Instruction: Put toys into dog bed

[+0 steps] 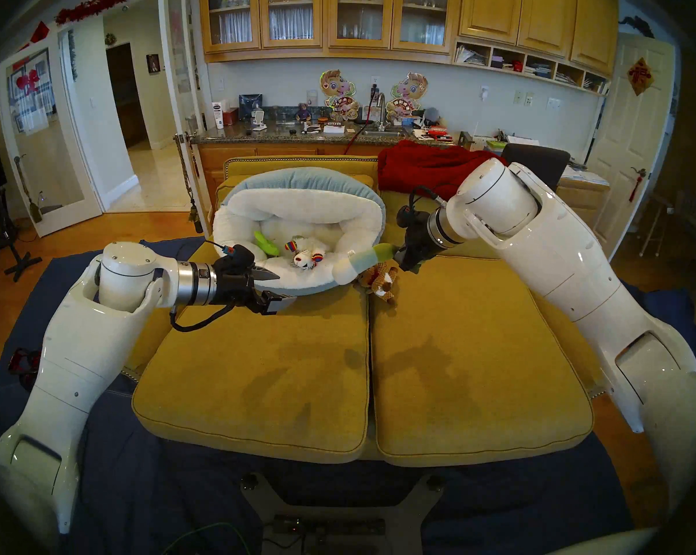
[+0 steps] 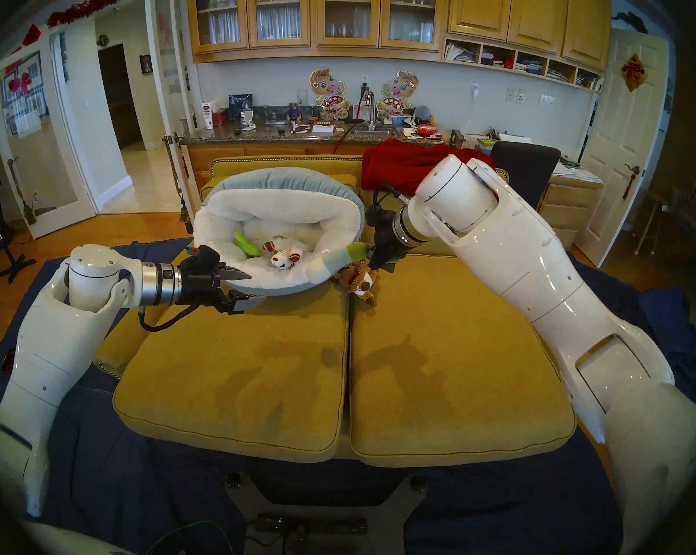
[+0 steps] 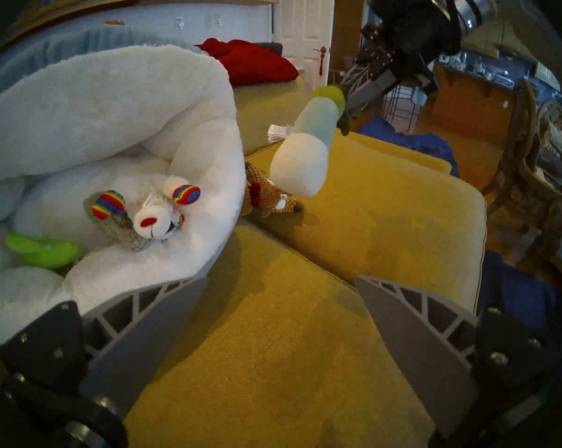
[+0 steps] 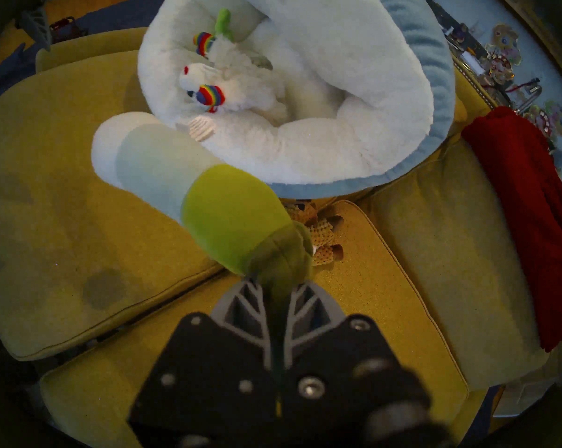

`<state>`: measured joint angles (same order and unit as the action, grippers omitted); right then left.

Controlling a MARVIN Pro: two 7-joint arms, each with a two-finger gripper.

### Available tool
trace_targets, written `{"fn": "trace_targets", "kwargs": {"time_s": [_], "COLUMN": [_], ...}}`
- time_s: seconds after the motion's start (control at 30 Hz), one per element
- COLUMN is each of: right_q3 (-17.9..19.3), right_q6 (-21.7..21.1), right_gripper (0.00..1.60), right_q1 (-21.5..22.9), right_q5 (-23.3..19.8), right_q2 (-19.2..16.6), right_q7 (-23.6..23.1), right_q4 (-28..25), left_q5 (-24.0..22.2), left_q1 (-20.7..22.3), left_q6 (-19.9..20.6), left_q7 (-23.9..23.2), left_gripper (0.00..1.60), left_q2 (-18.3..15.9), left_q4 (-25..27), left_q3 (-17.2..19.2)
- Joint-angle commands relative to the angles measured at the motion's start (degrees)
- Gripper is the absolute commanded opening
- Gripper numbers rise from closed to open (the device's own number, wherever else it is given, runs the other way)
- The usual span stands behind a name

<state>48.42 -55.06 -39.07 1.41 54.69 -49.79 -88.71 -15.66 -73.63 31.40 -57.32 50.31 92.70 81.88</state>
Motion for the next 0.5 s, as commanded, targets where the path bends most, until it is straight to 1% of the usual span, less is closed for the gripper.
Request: {"fn": "trace_targets", "kwargs": {"time_s": [0.0, 0.2, 0.47], "right_q3": [0.5, -0.61, -2.05], "right_q6": [0.06, 0.06, 0.06], "right_gripper": [0.0, 0.0, 0.0], "right_q1": [1.01, 1.24, 2.12], "right_q5": [-2.18, -3.91, -5.85], "right_q2": [-2.56, -2.87, -2.82], "right_q7": [-4.21, -3.39, -2.68], "right_q4": [-3.84, -4.27, -4.53], "left_q5": [0.13, 0.25, 0.29], "left_q1": [6.07, 8.45, 10.45], "left_q6": [-0.12, 0.66, 1.17], "left_q7": [-2.79, -4.47, -6.11], "left_gripper": [1.6, 1.6, 1.6], "left_q2": [-0.36, 0.5, 1.25], "left_q4": [0.1, -0.71, -0.87], "left_q3": [-1.53, -3.2, -5.1]}}
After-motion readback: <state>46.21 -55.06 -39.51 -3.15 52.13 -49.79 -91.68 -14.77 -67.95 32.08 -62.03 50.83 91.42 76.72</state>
